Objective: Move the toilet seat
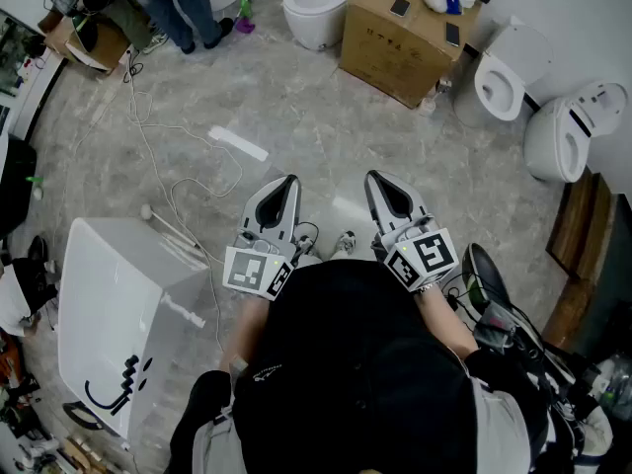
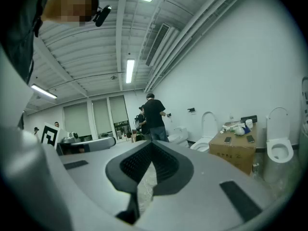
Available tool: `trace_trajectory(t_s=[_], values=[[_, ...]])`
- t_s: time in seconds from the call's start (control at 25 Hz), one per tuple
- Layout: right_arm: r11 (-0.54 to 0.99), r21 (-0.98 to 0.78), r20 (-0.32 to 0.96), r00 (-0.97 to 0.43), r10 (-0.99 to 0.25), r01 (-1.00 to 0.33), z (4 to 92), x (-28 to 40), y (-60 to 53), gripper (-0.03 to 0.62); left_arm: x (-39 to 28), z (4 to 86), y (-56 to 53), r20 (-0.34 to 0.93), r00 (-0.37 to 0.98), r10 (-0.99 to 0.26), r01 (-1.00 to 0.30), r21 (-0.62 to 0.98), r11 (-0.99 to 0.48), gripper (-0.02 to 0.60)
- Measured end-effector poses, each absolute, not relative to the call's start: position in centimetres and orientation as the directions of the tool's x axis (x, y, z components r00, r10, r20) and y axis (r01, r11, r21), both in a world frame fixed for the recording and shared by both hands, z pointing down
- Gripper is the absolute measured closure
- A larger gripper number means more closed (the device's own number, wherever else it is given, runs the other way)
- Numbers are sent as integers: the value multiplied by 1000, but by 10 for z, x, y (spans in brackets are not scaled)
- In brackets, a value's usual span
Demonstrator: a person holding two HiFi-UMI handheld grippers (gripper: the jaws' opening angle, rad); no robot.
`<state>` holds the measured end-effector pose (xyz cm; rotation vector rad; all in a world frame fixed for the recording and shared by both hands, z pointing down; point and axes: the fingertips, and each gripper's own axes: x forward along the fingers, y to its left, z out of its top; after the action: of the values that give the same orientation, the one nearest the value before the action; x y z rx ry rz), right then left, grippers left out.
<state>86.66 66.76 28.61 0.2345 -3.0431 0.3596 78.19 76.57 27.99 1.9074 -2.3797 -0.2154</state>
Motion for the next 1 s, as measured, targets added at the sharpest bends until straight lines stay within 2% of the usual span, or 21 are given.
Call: trace_trajectory(t_s=[0.44, 1.0], values=[[964, -213, 73, -987, -146, -158, 281, 859, 672, 582, 779, 276, 766, -21, -210, -978, -967, 150, 204, 574], [966, -210, 49, -988, -146, -153, 281, 893, 645, 582, 804, 276, 739, -43, -223, -974, -963, 167, 213, 574]])
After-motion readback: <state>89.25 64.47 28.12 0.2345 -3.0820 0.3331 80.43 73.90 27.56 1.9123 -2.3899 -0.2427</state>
